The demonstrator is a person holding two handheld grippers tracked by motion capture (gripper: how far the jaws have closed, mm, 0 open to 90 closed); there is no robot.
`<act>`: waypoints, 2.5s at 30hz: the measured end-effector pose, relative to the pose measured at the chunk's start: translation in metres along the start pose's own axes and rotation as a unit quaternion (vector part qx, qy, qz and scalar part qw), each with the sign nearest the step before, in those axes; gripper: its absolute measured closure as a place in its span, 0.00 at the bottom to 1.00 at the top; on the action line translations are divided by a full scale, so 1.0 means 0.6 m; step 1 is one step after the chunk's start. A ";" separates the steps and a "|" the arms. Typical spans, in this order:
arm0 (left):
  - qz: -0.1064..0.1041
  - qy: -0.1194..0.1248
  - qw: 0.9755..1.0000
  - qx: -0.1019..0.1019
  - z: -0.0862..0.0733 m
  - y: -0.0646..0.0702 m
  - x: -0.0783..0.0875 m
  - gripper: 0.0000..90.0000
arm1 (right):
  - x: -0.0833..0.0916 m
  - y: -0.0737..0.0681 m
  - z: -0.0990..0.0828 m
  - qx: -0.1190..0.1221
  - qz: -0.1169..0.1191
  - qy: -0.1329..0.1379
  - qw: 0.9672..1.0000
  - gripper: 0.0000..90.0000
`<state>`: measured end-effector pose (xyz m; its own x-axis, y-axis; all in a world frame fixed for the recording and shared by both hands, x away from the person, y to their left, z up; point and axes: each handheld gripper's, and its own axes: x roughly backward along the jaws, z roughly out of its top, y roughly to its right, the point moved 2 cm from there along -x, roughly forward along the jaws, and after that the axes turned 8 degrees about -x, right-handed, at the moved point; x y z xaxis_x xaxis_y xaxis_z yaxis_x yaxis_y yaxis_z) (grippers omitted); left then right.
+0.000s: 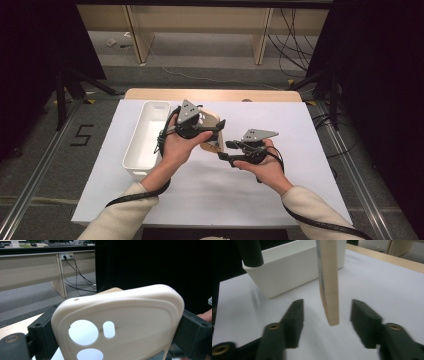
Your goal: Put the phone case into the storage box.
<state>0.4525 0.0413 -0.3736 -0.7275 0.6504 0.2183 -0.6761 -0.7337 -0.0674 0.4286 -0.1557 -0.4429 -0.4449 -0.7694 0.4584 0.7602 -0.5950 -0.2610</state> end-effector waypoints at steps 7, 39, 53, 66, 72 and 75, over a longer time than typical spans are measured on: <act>0.004 0.004 1.000 -0.006 0.005 -0.007 0.009 0.10 | 0.011 0.010 -0.006 -0.001 -0.018 0.016 1.000 0.09; 0.024 0.009 1.000 -0.015 0.019 -0.035 0.053 0.11 | 0.069 0.009 -0.016 0.032 -0.021 0.047 0.998 0.00; 0.038 -0.002 0.999 -0.020 0.020 -0.043 0.062 0.11 | 0.096 0.015 -0.028 0.038 -0.022 0.050 0.998 0.00; 0.047 -0.002 0.999 -0.017 0.025 -0.054 0.069 0.11 | 0.120 0.024 -0.041 0.035 -0.034 0.054 0.997 0.00; 0.050 -0.002 0.999 -0.016 0.027 -0.061 0.072 0.11 | 0.125 0.026 -0.046 0.035 -0.037 0.052 0.997 0.00; 0.053 -0.002 0.998 -0.015 0.028 -0.064 0.075 0.11 | 0.127 0.027 -0.047 0.035 -0.039 0.053 0.997 0.00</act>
<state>0.4480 0.0955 -0.3448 -0.7953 0.5677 0.2125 -0.5977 -0.7929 -0.1189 0.3939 -0.2304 -0.4361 -0.5483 -0.7445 0.3808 0.7510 -0.6387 -0.1673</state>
